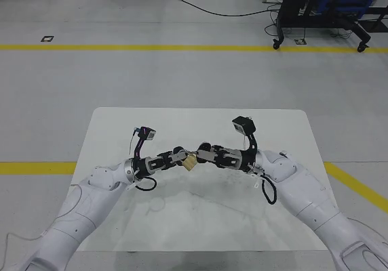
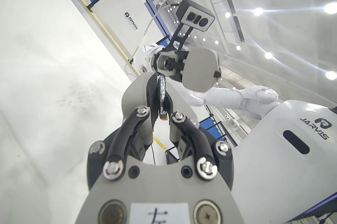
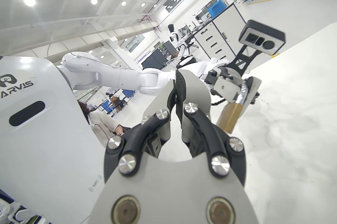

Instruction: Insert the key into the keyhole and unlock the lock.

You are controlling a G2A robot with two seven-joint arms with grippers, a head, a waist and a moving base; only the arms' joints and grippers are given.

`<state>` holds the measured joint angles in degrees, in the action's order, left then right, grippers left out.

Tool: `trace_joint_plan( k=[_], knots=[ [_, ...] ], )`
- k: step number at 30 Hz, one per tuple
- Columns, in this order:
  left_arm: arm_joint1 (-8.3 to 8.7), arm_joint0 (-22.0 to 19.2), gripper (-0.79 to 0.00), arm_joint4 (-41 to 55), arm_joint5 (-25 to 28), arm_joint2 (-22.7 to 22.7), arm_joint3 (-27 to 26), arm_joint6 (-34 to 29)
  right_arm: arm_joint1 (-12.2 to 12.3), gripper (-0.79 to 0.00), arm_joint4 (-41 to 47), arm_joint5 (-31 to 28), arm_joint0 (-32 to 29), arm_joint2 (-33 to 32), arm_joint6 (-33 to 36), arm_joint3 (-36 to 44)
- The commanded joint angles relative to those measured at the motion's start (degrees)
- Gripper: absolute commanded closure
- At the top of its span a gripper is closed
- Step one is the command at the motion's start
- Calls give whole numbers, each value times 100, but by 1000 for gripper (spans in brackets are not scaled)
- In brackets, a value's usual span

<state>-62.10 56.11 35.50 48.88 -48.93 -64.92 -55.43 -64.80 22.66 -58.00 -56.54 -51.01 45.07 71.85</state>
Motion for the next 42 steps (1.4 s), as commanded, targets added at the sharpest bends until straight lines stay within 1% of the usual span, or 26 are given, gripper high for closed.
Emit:
trace_joint_plan(
  k=[1, 4, 10, 14, 19, 21, 24, 29, 30, 31, 32, 33, 35, 36, 37, 39, 40, 42],
  knots=[
    [23, 17, 0, -38, 41, 28, -40, 43, 2, 0, -145, 0, -60, -171, -139, -34],
    [57, 27, 0, 4, 72, 85, -112, 73, -58, 0, -456, 0, -79, -186, -388, -166],
    [122, 41, 0, 260, 91, 176, -159, 93, -258, 0, -1020, 0, 122, 153, -702, -502],
    [158, 15, 0, 373, 81, 204, -164, 83, -296, 0, -997, 0, 94, 173, -749, -442],
    [200, -17, 0, 408, 96, 245, -154, 98, -211, 0, -610, 0, -175, -115, -457, -58],
    [227, -69, 0, 165, 176, 225, -51, 179, -169, 0, -449, 0, -293, -257, -281, 73],
    [267, -196, 0, -849, 496, 67, 320, 570, -133, 0, -563, 0, -354, -405, -139, 105],
    [267, -196, 0, -849, 496, 67, 320, 570, -133, 0, -563, 0, -354, -405, -139, 105],
    [272, -190, 0, -982, 440, 91, 340, 517, -133, 0, -563, 0, -354, -405, -139, 105],
    [280, -207, 0, -1274, 201, 95, 339, 546, -133, 0, -563, 0, -354, -405, -139, 105],
    [284, -241, 0, -1538, -143, 58, 308, 753, -133, 0, -563, 0, -354, -405, -139, 105],
    [281, -228, 0, -1731, -613, 56, 241, 963, -133, 0, -563, 0, -354, -405, -139, 105],
    [265, -221, 0, -1634, -1636, 61, -107, 1108, -135, 0, -581, 196, -460, -411, -304, 213],
    [267, -213, 0, -1499, -1903, 20, -287, 1099, -128, 0, -579, 247, -513, -444, -371, 245],
    [272, -187, 0, -1268, -2221, -6, -421, 947, -115, 0, -608, 284, -572, -505, -448, 255],
    [290, -233, 0, -1050, -2590, -110, -604, 725, -84, 0, -594, 305, -741, -606, -545, 358],
    [290, -231, 0, -901, -2698, -159, -643, 682, -69, 0, -349, 260, -882, -603, -522, 517],
    [288, -222, 0, -730, -2848, -205, -652, 532, 3, 0, 242, 182, -1105, -694, -250, 792]
  ],
)
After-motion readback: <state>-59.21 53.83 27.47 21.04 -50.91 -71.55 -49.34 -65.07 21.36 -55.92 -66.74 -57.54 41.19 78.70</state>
